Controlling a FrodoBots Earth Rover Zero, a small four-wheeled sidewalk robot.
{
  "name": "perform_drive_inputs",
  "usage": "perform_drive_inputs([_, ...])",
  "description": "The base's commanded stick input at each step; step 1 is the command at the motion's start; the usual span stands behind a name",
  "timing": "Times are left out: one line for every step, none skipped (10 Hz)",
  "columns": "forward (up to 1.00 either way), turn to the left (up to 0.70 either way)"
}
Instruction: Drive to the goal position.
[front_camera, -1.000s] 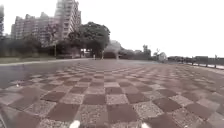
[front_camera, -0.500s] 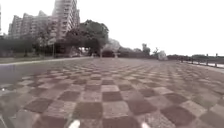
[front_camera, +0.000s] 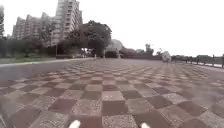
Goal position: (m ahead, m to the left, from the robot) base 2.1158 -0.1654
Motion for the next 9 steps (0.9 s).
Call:
perform_drive_inputs([0.70,0.11])
perform_drive_inputs([0.70,0.11])
perform_drive_inputs([0.70,0.11])
perform_drive_inputs([0.70,0.01])
perform_drive_inputs([0.70,-0.20])
perform_drive_inputs([0.70,-0.24])
perform_drive_inputs([0.70,-0.24])
perform_drive_inputs([0.70,-0.24])
perform_drive_inputs([0.70,-0.16])
